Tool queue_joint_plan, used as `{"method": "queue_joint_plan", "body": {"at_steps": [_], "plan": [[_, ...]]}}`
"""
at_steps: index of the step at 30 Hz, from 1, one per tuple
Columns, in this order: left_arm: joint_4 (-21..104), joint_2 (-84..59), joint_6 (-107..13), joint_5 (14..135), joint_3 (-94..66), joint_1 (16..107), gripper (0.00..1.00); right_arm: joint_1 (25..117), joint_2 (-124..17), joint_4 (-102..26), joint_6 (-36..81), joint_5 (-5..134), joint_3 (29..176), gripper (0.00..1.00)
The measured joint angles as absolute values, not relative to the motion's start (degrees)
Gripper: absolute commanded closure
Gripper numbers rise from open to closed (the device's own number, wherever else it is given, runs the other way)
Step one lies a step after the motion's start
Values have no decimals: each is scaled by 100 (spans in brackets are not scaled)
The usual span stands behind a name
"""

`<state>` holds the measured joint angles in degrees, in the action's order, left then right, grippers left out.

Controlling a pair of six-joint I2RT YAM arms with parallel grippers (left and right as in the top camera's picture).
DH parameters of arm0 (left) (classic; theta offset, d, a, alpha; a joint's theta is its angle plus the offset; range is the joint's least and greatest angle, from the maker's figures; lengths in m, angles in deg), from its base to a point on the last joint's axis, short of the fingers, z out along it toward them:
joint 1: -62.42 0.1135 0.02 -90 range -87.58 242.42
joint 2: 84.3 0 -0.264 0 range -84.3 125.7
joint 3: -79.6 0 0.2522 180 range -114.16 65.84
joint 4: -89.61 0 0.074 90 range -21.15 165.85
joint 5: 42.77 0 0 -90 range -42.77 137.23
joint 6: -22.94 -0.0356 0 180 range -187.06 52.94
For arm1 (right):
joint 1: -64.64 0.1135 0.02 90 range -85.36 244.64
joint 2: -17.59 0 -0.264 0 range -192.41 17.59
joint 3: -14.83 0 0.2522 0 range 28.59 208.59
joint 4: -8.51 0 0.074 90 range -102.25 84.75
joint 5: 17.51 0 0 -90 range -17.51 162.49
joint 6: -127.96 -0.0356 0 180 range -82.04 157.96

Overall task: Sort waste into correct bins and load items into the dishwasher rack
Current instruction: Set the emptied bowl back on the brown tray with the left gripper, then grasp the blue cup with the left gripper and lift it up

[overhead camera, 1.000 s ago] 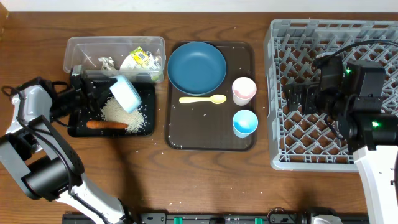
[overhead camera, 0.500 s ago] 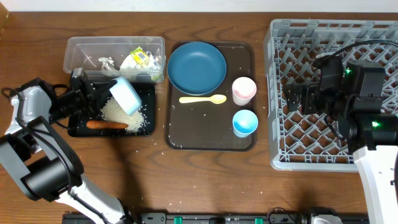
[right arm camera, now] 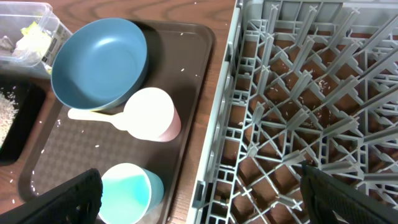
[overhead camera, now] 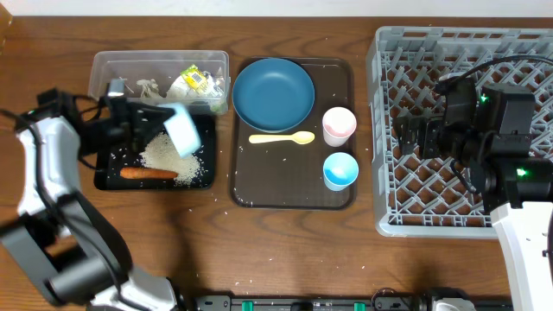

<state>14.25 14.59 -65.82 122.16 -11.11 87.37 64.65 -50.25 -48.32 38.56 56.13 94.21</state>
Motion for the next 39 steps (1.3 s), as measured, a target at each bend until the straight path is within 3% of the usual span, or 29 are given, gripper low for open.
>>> {"method": "queue_joint_plan", "body": {"at_steps": [6, 17, 21, 28, 34, 39], "plan": [[1617, 635, -6587, 10107, -1157, 7058, 94, 6465, -5027, -4830, 3854, 5611, 9421, 1], [2673, 1022, -6484, 7010, -1135, 3928, 94, 6465, -5027, -4832, 3840, 5613, 9421, 1], [3016, 1498, -6381, 6260, -1129, 3181, 94, 6465, -5029, -4836, 3838, 5611, 9421, 1], [3134, 2235, -6171, 5500, -1107, 2626, 93, 6465, -5029, -4926, 3838, 5611, 9421, 1], [3130, 2396, -6025, 5277, -1063, 2599, 64, 6465, -5029, -4935, 3838, 5613, 9421, 1], [2640, 2394, -5953, 5235, -1251, 2597, 56, 6465, -5029, -4939, 3838, 5611, 9421, 1]]}}
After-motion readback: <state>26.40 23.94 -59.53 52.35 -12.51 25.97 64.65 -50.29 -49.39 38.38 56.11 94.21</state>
